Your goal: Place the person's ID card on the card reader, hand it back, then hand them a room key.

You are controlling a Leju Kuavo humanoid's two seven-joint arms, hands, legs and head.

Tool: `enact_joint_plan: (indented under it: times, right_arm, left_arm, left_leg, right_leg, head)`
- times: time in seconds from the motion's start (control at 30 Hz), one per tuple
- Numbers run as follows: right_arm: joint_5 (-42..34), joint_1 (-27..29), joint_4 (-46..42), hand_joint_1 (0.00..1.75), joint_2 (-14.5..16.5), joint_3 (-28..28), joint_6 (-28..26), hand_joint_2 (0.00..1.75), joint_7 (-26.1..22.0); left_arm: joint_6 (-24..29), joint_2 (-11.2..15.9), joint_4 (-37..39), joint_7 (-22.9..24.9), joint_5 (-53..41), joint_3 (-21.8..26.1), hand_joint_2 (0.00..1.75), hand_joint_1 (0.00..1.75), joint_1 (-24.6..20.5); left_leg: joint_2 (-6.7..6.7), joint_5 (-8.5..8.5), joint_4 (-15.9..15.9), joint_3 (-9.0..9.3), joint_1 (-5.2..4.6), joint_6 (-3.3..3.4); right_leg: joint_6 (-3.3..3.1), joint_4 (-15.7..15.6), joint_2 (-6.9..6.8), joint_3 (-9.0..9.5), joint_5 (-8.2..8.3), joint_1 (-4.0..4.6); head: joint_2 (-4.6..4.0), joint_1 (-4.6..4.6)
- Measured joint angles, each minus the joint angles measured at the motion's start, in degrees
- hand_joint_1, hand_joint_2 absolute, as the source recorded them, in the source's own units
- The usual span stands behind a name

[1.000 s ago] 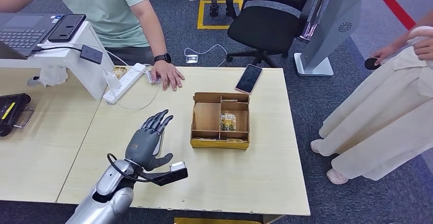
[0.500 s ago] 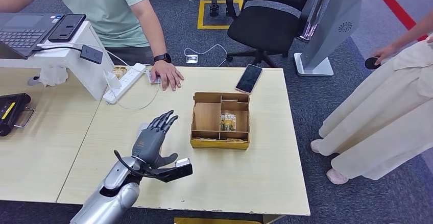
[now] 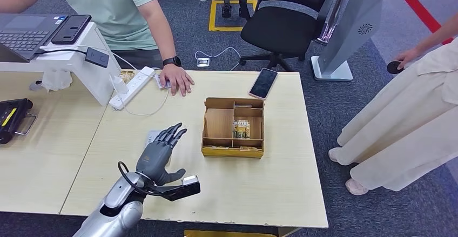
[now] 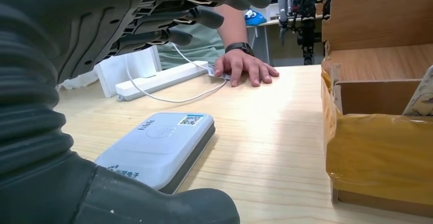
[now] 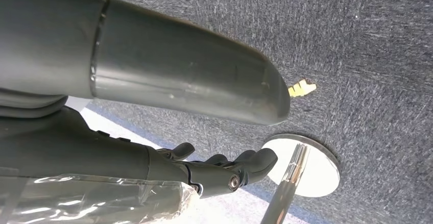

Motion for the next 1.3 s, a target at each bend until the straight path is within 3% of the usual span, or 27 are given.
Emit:
enact_joint_plan:
  times: [0.53, 0.83, 1.13, 1.27, 1.3]
  right_arm:
    - [-0.59, 0.05, -0.05, 0.0, -0.02, -0.08, 0.0, 0.0, 0.07]
    - [-0.4, 0.08, -0.25, 0.0, -0.03, -0.37, 0.0, 0.0, 0.03]
    - [0.13, 0.07, -0.48, 0.0, -0.03, -1.06, 0.0, 0.0, -0.08]
    - [0.28, 0.06, -0.49, 0.0, -0.03, -1.11, 0.0, 0.0, -0.3]
    - [0.28, 0.05, -0.51, 0.0, -0.03, -1.12, 0.0, 0.0, -0.34]
  left_arm:
    - [-3.53, 0.55, -3.37, -1.86, 3.45, -3.02, 1.75, 0.0, 1.75]
    - [-0.35, 0.63, -4.33, 1.52, 1.12, -4.69, 1.75, 0.0, 2.59]
    - [2.35, 1.2, -3.32, 3.11, -1.2, -2.55, 1.75, 0.0, 2.56]
    - [2.61, 1.18, -2.28, 3.4, -1.96, -1.56, 0.0, 0.0, 2.44]
    - [2.7, 1.17, -1.92, 3.49, -2.21, -1.39, 0.0, 0.0, 2.34]
  left_leg:
    - [0.0, -0.01, 0.0, 0.0, -0.01, 0.0]
    - [0.0, 0.0, 0.0, 0.0, 0.0, 0.0]
    - [0.0, 0.0, 0.0, 0.0, 0.01, 0.0]
    - [0.0, 0.0, 0.0, 0.0, 0.0, 0.0]
    - [0.0, 0.0, 0.0, 0.0, 0.0, 0.0]
  right_leg:
    - [-0.01, 0.0, 0.0, 0.0, -0.01, 0.0]
    - [-0.01, 0.0, -0.01, 0.0, -0.01, 0.0]
    - [-0.01, 0.0, 0.0, 0.0, -0.01, 0.0]
    - [-0.01, 0.0, 0.0, 0.0, -0.01, 0.0]
    - [-0.01, 0.0, 0.0, 0.0, -0.01, 0.0]
  head:
    - [0.0, 0.0]
    - [0.0, 0.0]
    - [0.0, -0.01]
    - [0.0, 0.0]
    - [0.0, 0.0]
